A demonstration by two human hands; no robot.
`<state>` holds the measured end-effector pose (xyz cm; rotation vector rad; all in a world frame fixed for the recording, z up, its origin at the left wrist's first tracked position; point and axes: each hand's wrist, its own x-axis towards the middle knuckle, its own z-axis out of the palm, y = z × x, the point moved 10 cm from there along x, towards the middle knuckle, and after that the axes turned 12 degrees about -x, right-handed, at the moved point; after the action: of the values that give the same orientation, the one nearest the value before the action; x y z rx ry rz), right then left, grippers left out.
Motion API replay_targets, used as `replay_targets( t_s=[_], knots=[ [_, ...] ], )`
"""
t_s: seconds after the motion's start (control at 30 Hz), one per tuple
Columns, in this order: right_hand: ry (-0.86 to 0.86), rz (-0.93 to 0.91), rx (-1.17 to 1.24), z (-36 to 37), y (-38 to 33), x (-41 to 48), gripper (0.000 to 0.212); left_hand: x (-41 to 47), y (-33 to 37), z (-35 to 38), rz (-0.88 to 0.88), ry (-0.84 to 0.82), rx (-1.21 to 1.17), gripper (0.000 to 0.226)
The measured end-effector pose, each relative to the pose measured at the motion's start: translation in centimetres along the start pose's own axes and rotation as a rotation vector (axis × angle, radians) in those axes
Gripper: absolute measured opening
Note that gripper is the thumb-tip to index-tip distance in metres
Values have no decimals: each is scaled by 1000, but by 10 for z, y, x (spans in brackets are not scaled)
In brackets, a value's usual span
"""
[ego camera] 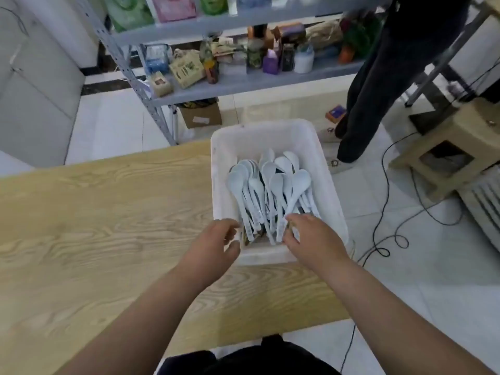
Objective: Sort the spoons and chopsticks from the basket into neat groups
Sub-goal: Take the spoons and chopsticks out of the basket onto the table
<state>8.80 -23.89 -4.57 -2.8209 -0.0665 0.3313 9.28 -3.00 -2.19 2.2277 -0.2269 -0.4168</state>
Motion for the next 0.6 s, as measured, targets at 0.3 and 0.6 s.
replay_targets(
  t_s=[0.3,0.6],
  knots=[
    [-107,111,-327,21,13,71,29,89,-23,40,-412,-171,433,28],
    [-103,98,-372,35,11,72,37,109,-56,63,-620,57,-54,29]
  ],
)
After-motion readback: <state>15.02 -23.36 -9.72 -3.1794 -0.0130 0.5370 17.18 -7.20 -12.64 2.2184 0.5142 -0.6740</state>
